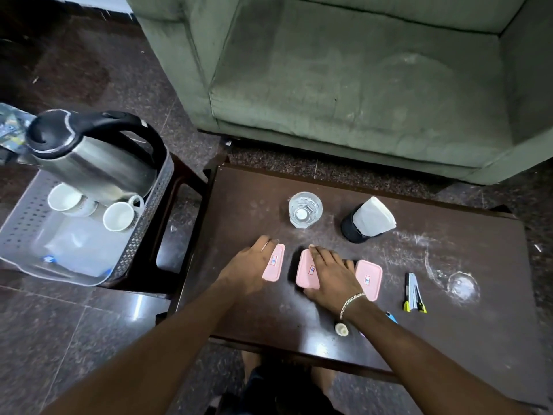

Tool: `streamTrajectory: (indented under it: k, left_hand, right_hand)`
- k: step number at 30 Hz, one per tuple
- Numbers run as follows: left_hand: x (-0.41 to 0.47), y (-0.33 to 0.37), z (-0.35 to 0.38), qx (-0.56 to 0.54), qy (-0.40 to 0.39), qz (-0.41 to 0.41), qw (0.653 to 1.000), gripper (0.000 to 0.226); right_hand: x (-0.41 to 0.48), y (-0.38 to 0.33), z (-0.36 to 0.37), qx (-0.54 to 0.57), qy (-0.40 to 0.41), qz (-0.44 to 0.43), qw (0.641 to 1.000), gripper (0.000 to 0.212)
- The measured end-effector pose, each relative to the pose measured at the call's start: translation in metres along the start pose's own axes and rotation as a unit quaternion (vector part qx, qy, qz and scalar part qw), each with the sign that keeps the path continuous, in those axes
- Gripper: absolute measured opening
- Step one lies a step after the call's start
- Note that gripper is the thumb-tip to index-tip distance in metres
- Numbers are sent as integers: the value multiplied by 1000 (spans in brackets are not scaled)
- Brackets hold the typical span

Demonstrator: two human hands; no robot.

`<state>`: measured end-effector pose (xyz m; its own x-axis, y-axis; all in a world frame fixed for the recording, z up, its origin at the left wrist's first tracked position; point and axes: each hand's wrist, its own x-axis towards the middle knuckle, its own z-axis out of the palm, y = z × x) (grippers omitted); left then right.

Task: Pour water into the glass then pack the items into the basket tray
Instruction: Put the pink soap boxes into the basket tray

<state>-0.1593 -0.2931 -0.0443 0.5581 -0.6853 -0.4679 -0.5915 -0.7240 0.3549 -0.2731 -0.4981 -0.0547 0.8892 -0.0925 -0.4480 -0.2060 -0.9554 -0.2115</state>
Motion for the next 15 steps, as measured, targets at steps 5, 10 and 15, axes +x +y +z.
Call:
streamTrajectory:
  k: [5,10,15]
  left_hand:
    - [-38,-29,-41,-67,66,13,995,92]
    - [-95,-81,-99,-128,134,6,983,94]
    - [-162,-149,-156,-130,156,-20,979,95]
  right_hand:
    - [-3,-53,-36,55,39,-21,997,107]
    - [8,-124,-78,79,97,-83,989,108]
    - [26,-204,-108,131,150,-139,970,100]
